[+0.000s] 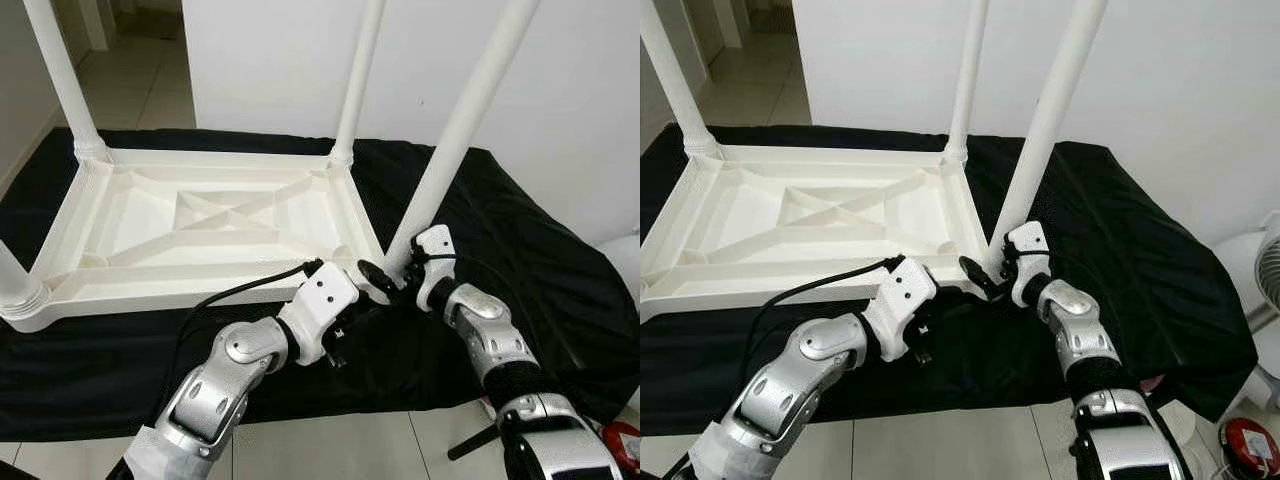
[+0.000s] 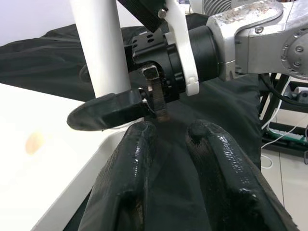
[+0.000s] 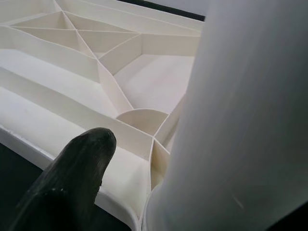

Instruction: Building children table

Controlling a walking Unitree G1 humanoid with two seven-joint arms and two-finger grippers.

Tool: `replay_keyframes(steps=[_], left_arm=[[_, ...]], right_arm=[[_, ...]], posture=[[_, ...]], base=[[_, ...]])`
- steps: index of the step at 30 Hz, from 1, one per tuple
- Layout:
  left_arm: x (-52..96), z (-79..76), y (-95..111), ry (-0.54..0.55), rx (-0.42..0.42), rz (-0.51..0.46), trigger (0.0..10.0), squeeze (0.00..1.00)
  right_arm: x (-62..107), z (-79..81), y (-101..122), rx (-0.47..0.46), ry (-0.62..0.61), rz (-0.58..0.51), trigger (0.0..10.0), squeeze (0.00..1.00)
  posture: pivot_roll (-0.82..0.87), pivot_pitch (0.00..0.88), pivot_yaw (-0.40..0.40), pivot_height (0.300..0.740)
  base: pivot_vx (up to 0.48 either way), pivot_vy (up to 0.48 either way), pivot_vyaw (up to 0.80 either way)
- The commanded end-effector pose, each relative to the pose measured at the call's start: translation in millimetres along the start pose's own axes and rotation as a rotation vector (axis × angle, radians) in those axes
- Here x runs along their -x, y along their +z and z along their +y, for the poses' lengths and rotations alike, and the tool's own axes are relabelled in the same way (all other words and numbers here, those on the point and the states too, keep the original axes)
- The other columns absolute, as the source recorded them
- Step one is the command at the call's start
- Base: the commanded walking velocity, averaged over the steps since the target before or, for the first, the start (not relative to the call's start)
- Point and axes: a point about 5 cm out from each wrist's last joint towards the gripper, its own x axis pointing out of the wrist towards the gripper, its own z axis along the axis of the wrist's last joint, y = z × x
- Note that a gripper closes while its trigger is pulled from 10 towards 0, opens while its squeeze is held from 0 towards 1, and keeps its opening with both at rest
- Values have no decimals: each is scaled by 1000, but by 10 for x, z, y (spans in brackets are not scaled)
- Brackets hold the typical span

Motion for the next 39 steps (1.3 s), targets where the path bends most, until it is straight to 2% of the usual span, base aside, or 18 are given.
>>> replay_keyframes(steps=[1,2,3,4,5,6,13,20,21,23,24,29,31,32,35,37,38,39], left_arm=[[-16,-7,12,0,0,2,10000,0],[-21,0,15,0,-2,2,10000,0],[-23,6,22,0,-6,1,10000,0],[-23,6,22,0,-6,1,10000,0],[-22,13,28,1,-9,0,10000,0],[-23,18,31,2,-10,0,10000,0],[-14,21,33,4,-12,0,10000,0],[-12,-8,33,4,-3,-2,10000,0],[-11,-16,30,3,-1,-2,10000,0],[-9,-22,28,3,0,-2,10000,0],[-8,-26,25,3,2,-1,10000,0],[-11,-42,18,1,7,-1,10000,0],[-15,-33,4,10,11,1,10000,0],[-15,-33,4,10,11,1,10000,0],[-18,-23,-7,18,14,2,10000,0],[-18,-23,-7,18,14,2,10000,0],[-20,-26,-10,20,15,2,10000,0],[-20,-26,-10,20,15,2,10000,0]], right_arm=[[-27,32,-33,10,27,27,10000,0],[-66,55,-54,17,45,47,10000,0],[-108,75,-75,21,62,68,4039,0],[-108,75,-75,21,62,68,4039,0],[-137,91,-91,28,75,86,627,0],[-152,97,-99,33,82,97,0,0],[-154,75,-116,31,94,108,0,0],[-85,63,-185,39,86,111,0,0],[-70,60,-198,39,60,109,1412,0],[-60,59,-207,41,41,109,1412,0],[-58,59,-219,35,28,112,10000,0],[-56,68,-204,26,-30,85,10000,0],[-61,74,-178,-35,-164,61,10000,0],[-61,74,-178,-35,-164,61,10000,0],[-45,97,-140,-71,-269,34,10000,0],[-45,97,-140,-71,-269,34,10000,0],[-27,113,-122,-103,-359,19,10000,0],[-27,113,-122,-103,-359,19,10000,0]], posture=[[4,0,-80,740],[8,0,-78,740],[11,0,-79,740],[11,0,-79,740],[15,0,-79,740],[15,0,-79,740],[18,0,-84,740],[11,0,-92,740],[9,0,-92,740],[7,0,-91,740],[7,0,-91,740],[-1,0,-91,740],[-12,0,-92,740],[-12,0,-92,740],[-14,0,-94,740],[-14,0,-94,740],[-15,0,-98,740],[-15,0,-98,740]], base=[[0,0,0],[0,0,0],[0,0,0],[0,0,0],[0,0,0],[0,0,0],[0,0,0],[0,0,0],[0,0,0],[0,0,0],[0,0,0],[0,0,0],[0,0,0],[0,0,0],[0,0,0],[0,0,0],[0,0,0],[0,0,0]])
